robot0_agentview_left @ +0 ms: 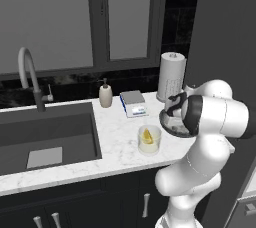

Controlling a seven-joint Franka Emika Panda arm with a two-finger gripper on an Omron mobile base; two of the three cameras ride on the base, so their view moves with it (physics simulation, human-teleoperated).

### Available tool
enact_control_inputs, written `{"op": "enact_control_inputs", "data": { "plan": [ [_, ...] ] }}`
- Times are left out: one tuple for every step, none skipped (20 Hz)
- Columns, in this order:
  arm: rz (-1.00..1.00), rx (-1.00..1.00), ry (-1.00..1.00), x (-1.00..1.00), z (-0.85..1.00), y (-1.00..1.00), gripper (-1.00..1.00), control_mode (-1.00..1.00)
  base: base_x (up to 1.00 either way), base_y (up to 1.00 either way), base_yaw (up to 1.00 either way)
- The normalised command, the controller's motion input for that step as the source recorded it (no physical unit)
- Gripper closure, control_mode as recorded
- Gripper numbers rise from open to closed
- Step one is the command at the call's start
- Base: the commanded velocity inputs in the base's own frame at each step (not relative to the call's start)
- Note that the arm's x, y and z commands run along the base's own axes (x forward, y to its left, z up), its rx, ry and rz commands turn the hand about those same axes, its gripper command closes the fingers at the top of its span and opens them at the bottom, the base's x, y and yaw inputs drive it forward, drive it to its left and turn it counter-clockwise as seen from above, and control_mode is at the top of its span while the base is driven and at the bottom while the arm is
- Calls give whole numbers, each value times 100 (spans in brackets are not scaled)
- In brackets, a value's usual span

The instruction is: Grab a lemon wedge from the fridge and one ice cube from the ice bowl, and put them in the glass of lemonade.

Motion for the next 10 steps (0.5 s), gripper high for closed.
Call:
{"op": "enact_control_inputs", "data": {
  "plan": [
    [-2, 0, 0, 0, 0, 0, -100, -100, 0, 0, 0],
    [0, 0, 0, 0, 0, 0, -100, -100, 0, 0, 0],
    [0, 0, 0, 0, 0, 0, -100, -100, 0, 0, 0],
    [0, 0, 0, 0, 0, 0, -100, -100, 0, 0, 0],
    [0, 0, 0, 0, -1, 0, -100, -100, 0, 0, 0],
    [-1, 0, 0, -1, -10, 0, -100, -100, 0, 0, 0],
    [-2, 0, 0, -11, -10, 0, -100, -100, 0, 0, 0],
    [-3, 0, -1, -26, -3, 0, -100, -100, 0, 0, 0],
    [-1, 0, -3, -33, 0, 0, -100, -100, 0, 0, 0],
    [-1, 0, -7, -45, 0, 0, -100, -100, 0, 0, 0]
  ]
}}
